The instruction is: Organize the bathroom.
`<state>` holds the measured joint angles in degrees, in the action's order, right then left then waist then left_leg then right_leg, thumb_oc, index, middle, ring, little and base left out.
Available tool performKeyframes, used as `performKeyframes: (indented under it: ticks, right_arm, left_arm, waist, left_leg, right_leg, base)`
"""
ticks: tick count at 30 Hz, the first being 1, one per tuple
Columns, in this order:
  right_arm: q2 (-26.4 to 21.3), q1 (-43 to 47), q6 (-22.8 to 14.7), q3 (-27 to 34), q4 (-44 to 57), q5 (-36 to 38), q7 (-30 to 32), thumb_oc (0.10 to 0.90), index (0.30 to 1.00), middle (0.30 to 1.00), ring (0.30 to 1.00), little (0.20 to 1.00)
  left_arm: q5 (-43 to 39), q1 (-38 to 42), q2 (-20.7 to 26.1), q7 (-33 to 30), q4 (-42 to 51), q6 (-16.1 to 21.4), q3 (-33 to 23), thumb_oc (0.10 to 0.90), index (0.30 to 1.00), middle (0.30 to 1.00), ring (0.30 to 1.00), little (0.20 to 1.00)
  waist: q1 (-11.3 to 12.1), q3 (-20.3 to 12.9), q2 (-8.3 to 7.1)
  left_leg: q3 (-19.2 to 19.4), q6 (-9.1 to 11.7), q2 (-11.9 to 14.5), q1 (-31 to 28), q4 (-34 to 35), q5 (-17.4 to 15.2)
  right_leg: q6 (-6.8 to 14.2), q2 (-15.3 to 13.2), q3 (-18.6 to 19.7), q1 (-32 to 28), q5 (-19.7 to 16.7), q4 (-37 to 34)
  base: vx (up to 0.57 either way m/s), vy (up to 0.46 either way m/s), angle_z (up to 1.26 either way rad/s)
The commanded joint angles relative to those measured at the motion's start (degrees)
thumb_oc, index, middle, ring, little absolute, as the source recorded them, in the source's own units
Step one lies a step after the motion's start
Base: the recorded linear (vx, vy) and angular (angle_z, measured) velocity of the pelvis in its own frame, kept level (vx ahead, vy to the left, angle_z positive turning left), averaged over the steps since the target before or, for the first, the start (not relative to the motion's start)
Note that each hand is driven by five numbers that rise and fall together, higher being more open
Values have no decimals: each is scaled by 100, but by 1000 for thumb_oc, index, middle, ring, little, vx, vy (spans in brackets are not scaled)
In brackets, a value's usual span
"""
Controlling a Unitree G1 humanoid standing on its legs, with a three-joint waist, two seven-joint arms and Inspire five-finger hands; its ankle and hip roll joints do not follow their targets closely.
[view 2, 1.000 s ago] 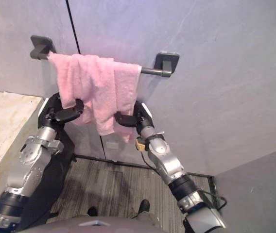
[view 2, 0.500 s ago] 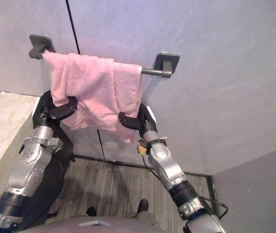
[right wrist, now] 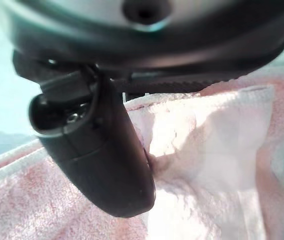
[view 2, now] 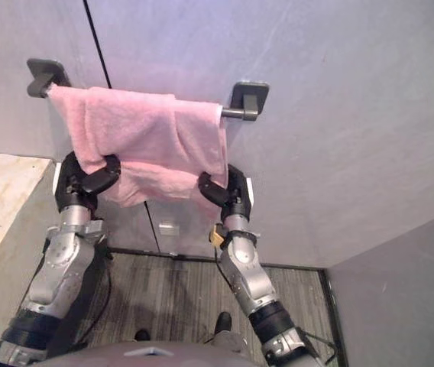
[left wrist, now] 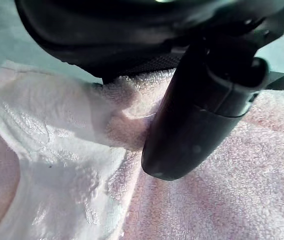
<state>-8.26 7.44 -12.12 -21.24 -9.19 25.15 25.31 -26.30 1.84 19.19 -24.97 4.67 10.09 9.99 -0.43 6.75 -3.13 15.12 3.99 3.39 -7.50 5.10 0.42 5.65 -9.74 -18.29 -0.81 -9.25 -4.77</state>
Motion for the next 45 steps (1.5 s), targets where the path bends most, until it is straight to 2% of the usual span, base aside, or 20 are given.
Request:
performKeyframes:
  ticks: [1, 10, 17, 26, 32, 33, 34, 35, 36, 45]
  right_arm:
    - [-335, 270, -623, 925, 295, 256, 747, 400, 300, 300, 300, 300]
    - [-355, 184, -671, 864, 228, 312, 756, 400, 300, 300, 300, 300]
    - [-247, 137, -1047, 925, 331, 408, 1431, 400, 300, 300, 300, 300]
    - [-79, -2, -1463, 1003, 392, 742, 1932, 400, 300, 300, 300, 300]
    - [-15, -71, -1483, 1000, 363, 889, 1991, 400, 300, 300, 300, 300]
    - [-22, -96, -1468, 1008, 334, 900, 1917, 400, 300, 300, 300, 300]
    - [-31, -107, -1408, 1004, 297, 889, 1823, 456, 385, 385, 385, 385]
    - [-35, -108, -1407, 999, 268, 884, 1783, 726, 789, 789, 789, 789]
    - [-50, -109, -1380, 987, 240, 862, 1733, 800, 900, 900, 900, 900]
    - [-198, -201, -1084, 1030, 130, 515, 1227, 800, 900, 900, 900, 900]
  left_arm:
    - [261, 312, 131, -781, -32, 568, -359, 400, 300, 300, 300, 300]
    - [292, 281, 117, -1117, -55, 502, -330, 400, 300, 300, 300, 300]
    - [463, 270, 19, -1862, -65, 646, -367, 400, 300, 300, 300, 300]
    - [710, 179, -145, -2855, -111, 932, -430, 400, 300, 300, 300, 300]
    - [694, 171, -192, -2878, -155, 826, -402, 400, 300, 300, 300, 300]
    - [657, 163, -174, -2742, -221, 793, -395, 584, 575, 575, 575, 575]
    - [581, 153, -159, -2598, -253, 720, -381, 646, 669, 669, 669, 669]
    - [526, 157, -155, -2503, -282, 673, -368, 800, 900, 900, 900, 900]
    - [517, 171, -151, -2413, -327, 630, -339, 800, 900, 900, 900, 900]
    - [394, 81, 12, -1587, -499, 300, -306, 800, 900, 900, 900, 900]
  waist:
    - [46, -231, 251]
    - [46, -213, 236]
    - [34, -214, 239]
    - [22, -223, 221]
    - [-2, -241, 213]
    - [-5, -249, 214]
    - [-5, -251, 214]
    - [-7, -250, 213]
    - [-14, -248, 213]
    - [-27, -256, 229]
  left_leg:
    - [48, -379, -393, -127, -10, -488]
    - [24, -372, -394, -121, -10, -474]
    - [-1, -388, -404, -115, -10, -475]
    - [-28, -391, -412, -123, -10, -484]
    - [-30, -401, -418, -125, -10, -487]
    - [-37, -401, -419, -119, -10, -485]
    - [-38, -402, -420, -118, -10, -487]
    - [-35, -402, -420, -117, -10, -485]
    - [-33, -402, -420, -115, -10, -479]
    - [-15, -383, -393, -81, -10, -433]
  right_leg:
    - [612, -173, -233, -462, 775, 307]
    - [603, -164, -250, -476, 769, 298]
    - [577, -148, -241, -481, 779, 301]
    - [568, -150, -246, -508, 770, 285]
    - [561, -148, -229, -508, 767, 280]
    - [561, -142, -218, -501, 766, 280]
    - [560, -141, -219, -501, 765, 278]
    - [561, -141, -222, -501, 763, 275]
    - [560, -137, -220, -500, 760, 273]
    - [570, -119, -244, -498, 721, 234]
  base:
    - [0, 0, 0]
    - [0, 0, 0]
    - [0, 0, 0]
    - [0, 0, 0]
    - [0, 0, 0]
    - [-13, 1, -4]
    - [-14, 1, -3]
    - [-12, 2, -3]
    - [0, 0, 0]
    - [0, 0, 0]
